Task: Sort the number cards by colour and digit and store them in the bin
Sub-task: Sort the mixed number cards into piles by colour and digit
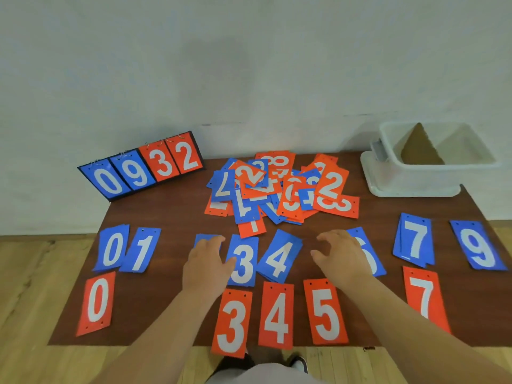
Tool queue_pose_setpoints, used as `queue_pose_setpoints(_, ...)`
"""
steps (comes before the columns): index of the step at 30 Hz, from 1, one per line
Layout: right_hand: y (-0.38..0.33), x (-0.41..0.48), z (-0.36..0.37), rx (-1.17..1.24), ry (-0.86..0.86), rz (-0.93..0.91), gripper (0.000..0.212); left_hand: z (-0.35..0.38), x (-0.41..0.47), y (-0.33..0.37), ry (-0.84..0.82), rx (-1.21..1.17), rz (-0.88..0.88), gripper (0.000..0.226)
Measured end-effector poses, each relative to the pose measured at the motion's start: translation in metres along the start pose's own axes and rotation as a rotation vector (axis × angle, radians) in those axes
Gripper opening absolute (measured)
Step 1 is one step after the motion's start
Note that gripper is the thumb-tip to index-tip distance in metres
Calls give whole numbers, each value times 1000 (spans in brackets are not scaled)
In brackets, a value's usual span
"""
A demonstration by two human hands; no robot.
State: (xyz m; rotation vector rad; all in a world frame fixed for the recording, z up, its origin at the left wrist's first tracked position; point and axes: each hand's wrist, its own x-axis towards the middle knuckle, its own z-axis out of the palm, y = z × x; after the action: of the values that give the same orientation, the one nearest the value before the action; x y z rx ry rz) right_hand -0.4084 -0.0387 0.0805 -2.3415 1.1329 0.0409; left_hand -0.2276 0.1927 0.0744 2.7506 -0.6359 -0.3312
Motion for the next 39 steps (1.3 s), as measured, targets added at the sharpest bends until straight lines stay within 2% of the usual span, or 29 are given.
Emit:
queue_pose_setpoints(15, 13, 13, -4, 61, 15, 227, 46, 19, 48, 4, -164, -70, 50, 61)
queue_pose_setpoints(23, 64, 62, -17, 100, -54, 250, 39, 45, 69, 33, -225, -181, -56, 48)
queue_pose_setpoints(28, 98, 118, -31, 55, -100, 206, 36, 62, 84, 63, -166, -260, -152, 36)
queue_pose_setpoints(32, 111, 168, -33, 43, -45, 184, 25, 74, 102, 80, -135, -261, -314, 58)
queue_pose_setpoints(35, 113, 198, -27, -6, -58, 148, 32, 86, 113, 80, -106, -221, -442, 69)
queue_pose_setpoints(39, 116, 221, -15, -114, -91, 90, 36, 99, 122, 80, -104, -206, -499, 78)
